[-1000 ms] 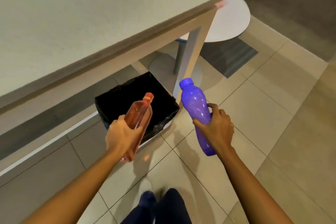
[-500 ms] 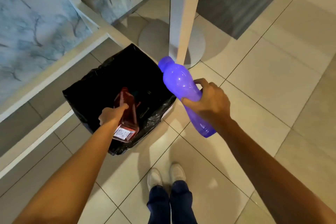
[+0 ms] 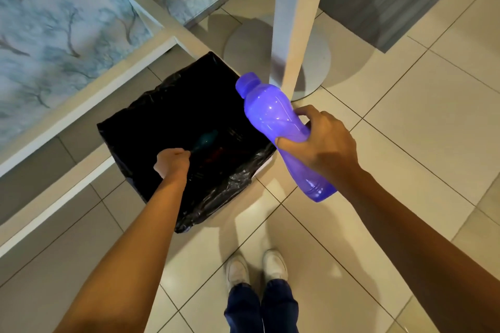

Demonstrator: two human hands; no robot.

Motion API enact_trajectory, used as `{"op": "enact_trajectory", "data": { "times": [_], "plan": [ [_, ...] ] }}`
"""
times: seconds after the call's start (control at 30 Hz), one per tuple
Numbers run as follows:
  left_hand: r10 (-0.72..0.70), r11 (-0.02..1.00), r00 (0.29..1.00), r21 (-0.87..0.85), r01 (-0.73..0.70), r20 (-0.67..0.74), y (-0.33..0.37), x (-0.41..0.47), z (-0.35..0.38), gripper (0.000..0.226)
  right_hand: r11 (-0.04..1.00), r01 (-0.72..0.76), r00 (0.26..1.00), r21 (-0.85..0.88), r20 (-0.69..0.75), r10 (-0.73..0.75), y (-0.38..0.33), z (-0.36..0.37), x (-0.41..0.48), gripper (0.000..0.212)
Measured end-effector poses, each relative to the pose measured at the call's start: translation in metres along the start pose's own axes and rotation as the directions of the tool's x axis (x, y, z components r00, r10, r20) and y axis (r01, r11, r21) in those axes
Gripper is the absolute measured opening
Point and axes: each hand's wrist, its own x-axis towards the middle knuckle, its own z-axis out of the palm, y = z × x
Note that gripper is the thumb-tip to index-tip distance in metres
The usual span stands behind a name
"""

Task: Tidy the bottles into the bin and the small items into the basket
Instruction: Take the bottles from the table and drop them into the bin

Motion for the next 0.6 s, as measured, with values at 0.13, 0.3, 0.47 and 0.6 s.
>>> {"op": "enact_trajectory", "data": {
  "times": [0.13, 0.3, 0.47, 0.6],
  "plan": [
    [0.283, 0.955, 0.959, 0.093, -0.280, -0.026, -0.015, -0.033, -0.022, 0.017, 0.998, 0.036, 0.999, 0.057, 0.009, -0.037, 0.003, 0.004, 0.003, 0.063],
    [0.431, 0.886, 0.900, 0.159, -0.435, 0.061, -0.045, -0.066, -0.041, 0.010, 0.997, 0.072, 0.997, 0.020, 0.016, -0.073, -0.007, 0.013, 0.017, 0.062],
    [0.508, 0.798, 0.832, 0.242, -0.552, 0.222, -0.075, -0.091, -0.045, 0.008, 0.969, 0.228, 0.970, -0.093, 0.108, -0.218, -0.044, 0.048, 0.028, 0.066],
    [0.511, 0.785, 0.832, 0.277, -0.555, 0.218, -0.083, -0.095, -0.039, 0.011, 0.897, 0.400, 0.907, -0.185, 0.218, -0.360, -0.074, 0.095, 0.038, 0.067]
  ]
}}
